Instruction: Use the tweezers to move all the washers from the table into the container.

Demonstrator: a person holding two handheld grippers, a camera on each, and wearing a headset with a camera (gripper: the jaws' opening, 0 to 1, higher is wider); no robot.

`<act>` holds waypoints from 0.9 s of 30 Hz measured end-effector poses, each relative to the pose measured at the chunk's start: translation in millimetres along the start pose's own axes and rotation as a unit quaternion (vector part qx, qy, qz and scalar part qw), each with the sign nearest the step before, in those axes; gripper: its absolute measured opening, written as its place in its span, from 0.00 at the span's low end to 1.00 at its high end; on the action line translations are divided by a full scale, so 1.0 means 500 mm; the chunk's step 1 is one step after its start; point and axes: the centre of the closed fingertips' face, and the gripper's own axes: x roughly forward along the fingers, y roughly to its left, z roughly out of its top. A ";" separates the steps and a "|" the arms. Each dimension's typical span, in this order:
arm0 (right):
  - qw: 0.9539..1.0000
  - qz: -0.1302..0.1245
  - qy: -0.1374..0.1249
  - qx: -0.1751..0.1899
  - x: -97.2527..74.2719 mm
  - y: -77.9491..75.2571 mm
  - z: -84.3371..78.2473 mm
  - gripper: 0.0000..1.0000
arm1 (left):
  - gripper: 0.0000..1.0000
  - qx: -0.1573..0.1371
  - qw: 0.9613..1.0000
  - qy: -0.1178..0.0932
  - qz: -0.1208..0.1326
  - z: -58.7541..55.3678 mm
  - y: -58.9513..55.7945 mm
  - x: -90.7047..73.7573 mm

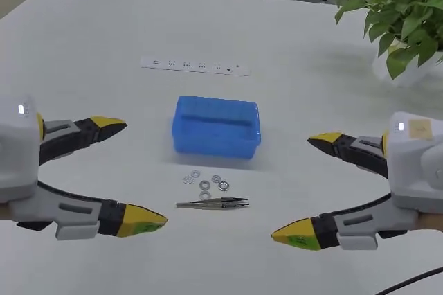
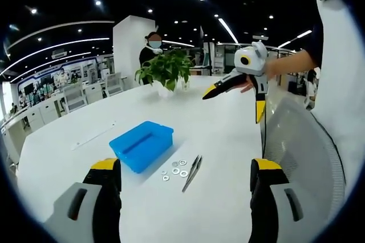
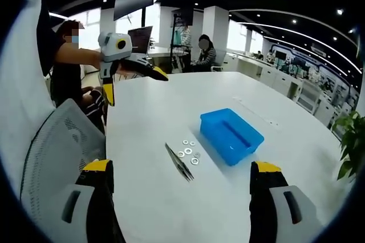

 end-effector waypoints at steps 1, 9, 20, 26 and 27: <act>1.000 0.000 -0.001 0.000 0.001 -0.002 0.002 1.00 | 0.99 -0.001 1.000 -0.001 -0.002 0.001 0.000 0.001; 1.000 0.002 0.005 -0.001 0.015 -0.006 0.002 1.00 | 0.99 0.003 1.000 -0.004 -0.003 0.002 0.010 0.007; 1.000 0.011 0.007 -0.006 0.039 0.003 0.001 1.00 | 0.99 -0.002 1.000 -0.002 -0.001 -0.008 0.019 0.005; 1.000 0.010 0.005 -0.001 0.050 -0.005 -0.012 0.99 | 0.99 -0.005 1.000 0.009 0.005 -0.026 0.028 0.014; 1.000 0.006 0.008 -0.003 0.052 -0.009 -0.016 0.97 | 0.99 -0.004 1.000 0.011 0.006 -0.029 0.029 0.016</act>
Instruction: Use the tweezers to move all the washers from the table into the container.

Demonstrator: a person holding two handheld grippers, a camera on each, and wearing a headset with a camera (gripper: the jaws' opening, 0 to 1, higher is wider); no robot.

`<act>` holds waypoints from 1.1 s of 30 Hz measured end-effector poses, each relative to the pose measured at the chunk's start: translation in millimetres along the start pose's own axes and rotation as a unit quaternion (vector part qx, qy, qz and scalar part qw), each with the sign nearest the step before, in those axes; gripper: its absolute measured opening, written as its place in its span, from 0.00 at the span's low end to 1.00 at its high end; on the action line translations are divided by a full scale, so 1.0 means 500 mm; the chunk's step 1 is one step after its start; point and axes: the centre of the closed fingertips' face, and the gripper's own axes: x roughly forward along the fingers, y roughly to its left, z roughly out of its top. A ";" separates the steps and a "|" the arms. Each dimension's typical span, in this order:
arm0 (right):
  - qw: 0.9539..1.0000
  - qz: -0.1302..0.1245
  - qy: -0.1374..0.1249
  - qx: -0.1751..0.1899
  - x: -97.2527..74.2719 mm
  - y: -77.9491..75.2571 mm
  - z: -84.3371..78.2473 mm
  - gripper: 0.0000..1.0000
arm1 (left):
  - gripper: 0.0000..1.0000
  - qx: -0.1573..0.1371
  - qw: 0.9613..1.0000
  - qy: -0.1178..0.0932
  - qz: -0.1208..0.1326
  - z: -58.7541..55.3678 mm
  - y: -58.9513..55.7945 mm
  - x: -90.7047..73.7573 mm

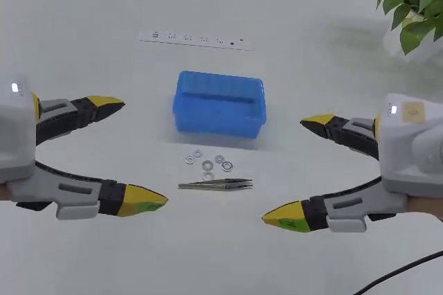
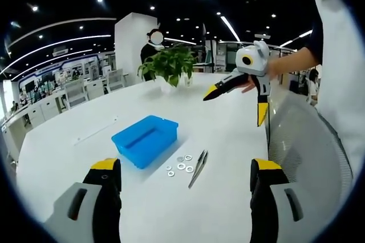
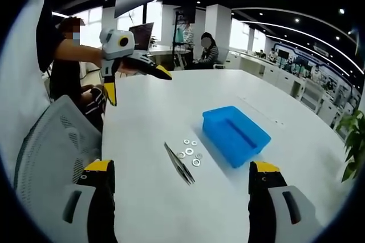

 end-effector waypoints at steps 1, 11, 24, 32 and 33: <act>1.000 -0.001 0.001 -0.001 0.001 -0.002 -0.001 0.95 | 0.99 -0.001 1.000 0.002 -0.001 -0.004 0.001 0.004; 1.000 0.004 0.011 0.001 0.039 -0.013 -0.014 0.82 | 0.99 -0.016 1.000 0.013 -0.004 -0.028 0.010 0.049; 0.998 0.043 0.050 0.000 0.096 -0.003 -0.061 0.63 | 0.85 0.026 0.996 0.083 -0.034 -0.104 -0.002 0.100; 0.996 0.064 0.064 0.007 0.137 -0.004 -0.078 0.53 | 0.77 0.021 0.994 0.093 -0.055 -0.124 -0.024 0.134; 0.996 0.069 0.065 0.006 0.141 -0.003 -0.079 0.52 | 0.77 0.020 0.994 0.095 -0.056 -0.127 -0.024 0.137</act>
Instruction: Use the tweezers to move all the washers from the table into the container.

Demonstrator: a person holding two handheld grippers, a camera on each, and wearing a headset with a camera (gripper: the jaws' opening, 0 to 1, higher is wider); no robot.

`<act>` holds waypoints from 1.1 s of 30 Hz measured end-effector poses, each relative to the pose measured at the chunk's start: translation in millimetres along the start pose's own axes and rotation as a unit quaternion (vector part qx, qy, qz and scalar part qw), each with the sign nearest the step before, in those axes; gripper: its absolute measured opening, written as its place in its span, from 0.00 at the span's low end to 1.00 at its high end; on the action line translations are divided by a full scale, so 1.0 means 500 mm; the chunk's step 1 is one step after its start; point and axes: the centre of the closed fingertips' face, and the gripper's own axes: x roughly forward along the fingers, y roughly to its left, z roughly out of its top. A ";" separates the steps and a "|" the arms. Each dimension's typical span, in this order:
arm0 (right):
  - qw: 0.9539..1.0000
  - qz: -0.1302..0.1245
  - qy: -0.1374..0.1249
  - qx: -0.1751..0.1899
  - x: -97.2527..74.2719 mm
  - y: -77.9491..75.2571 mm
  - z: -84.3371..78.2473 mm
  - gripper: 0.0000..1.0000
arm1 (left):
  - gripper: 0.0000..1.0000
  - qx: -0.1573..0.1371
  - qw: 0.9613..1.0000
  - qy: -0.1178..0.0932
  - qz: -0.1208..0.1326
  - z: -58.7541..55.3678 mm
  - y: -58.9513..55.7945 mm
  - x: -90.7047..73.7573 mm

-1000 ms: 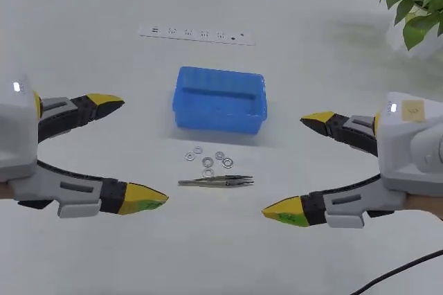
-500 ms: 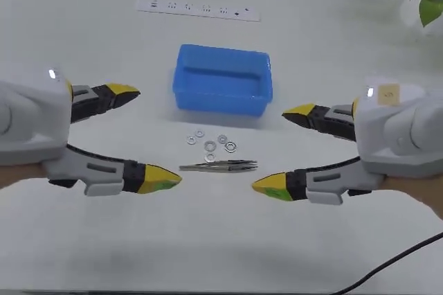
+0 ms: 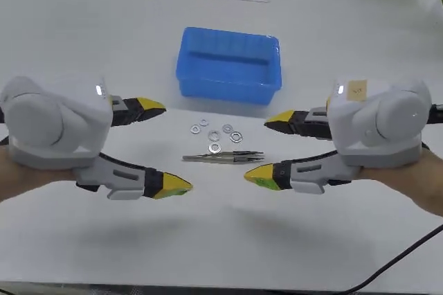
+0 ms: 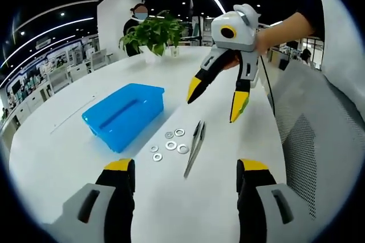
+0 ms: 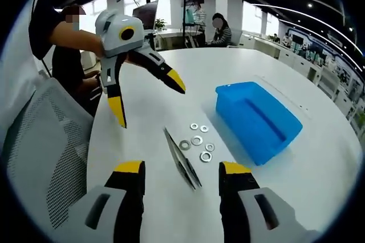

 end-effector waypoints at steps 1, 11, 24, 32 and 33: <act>1.000 0.003 0.002 0.000 0.003 0.001 -0.001 0.50 | 0.76 -0.002 1.000 0.001 -0.002 -0.001 0.000 0.005; 0.999 0.024 0.040 -0.024 0.059 -0.005 -0.006 0.29 | 0.54 0.021 0.999 0.025 -0.016 -0.019 0.002 0.039; 0.992 0.059 0.088 -0.064 0.088 0.016 -0.037 0.21 | 0.33 0.038 0.996 0.070 -0.051 -0.044 -0.009 0.071; 0.989 0.054 0.096 -0.097 0.093 0.008 -0.034 0.11 | 0.31 0.046 0.994 0.078 -0.065 -0.044 -0.013 0.083; 0.989 0.054 0.097 -0.097 0.093 0.008 -0.035 0.11 | 0.30 0.047 0.993 0.079 -0.067 -0.044 -0.014 0.083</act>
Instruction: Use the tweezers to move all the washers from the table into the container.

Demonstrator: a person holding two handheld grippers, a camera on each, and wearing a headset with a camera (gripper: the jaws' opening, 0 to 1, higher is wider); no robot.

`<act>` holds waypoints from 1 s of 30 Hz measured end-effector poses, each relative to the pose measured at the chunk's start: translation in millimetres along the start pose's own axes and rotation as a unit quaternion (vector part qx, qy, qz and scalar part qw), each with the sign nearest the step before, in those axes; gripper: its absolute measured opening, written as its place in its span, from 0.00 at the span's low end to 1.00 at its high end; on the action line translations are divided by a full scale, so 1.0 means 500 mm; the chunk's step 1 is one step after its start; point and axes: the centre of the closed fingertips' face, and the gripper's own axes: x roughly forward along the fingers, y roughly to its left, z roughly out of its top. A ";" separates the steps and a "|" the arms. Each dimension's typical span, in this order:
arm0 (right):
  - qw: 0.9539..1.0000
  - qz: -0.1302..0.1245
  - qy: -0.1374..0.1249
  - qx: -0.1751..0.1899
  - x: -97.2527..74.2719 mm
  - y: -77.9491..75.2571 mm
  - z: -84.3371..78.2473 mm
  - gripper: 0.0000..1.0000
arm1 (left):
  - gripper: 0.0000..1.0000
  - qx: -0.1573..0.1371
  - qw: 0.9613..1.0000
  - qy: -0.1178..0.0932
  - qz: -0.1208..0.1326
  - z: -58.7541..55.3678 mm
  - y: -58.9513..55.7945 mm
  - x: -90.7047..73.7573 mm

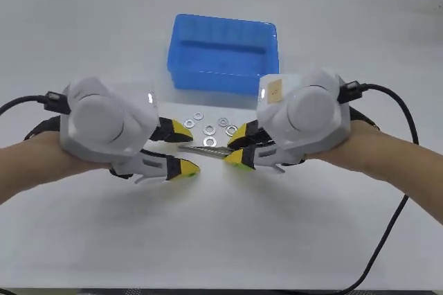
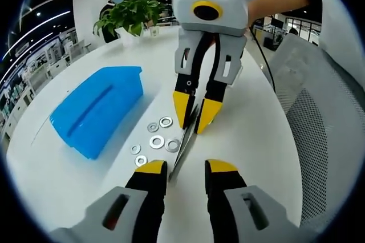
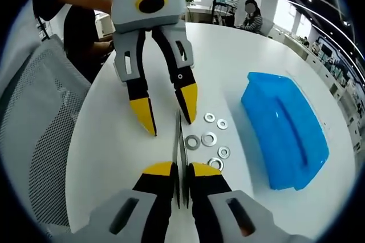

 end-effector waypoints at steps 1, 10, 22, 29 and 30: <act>1.000 -0.001 0.000 -0.001 0.000 0.000 0.000 0.11 | 0.29 0.004 1.000 0.003 -0.005 -0.001 -0.003 0.000; 1.000 -0.001 0.004 -0.005 0.002 0.003 0.001 0.11 | 0.19 0.037 0.998 0.049 -0.007 0.003 0.004 0.006; 1.000 -0.004 0.006 0.001 0.002 0.003 0.002 0.11 | 0.06 0.052 0.996 0.066 -0.027 0.000 0.001 0.009; 0.999 -0.016 0.009 -0.035 0.002 0.013 0.007 0.11 | 0.05 0.077 0.993 0.080 -0.027 0.003 -0.017 -0.005; 0.999 -0.017 0.006 -0.051 0.001 0.014 0.009 0.11 | 0.05 0.076 0.994 0.074 -0.024 0.009 -0.017 -0.012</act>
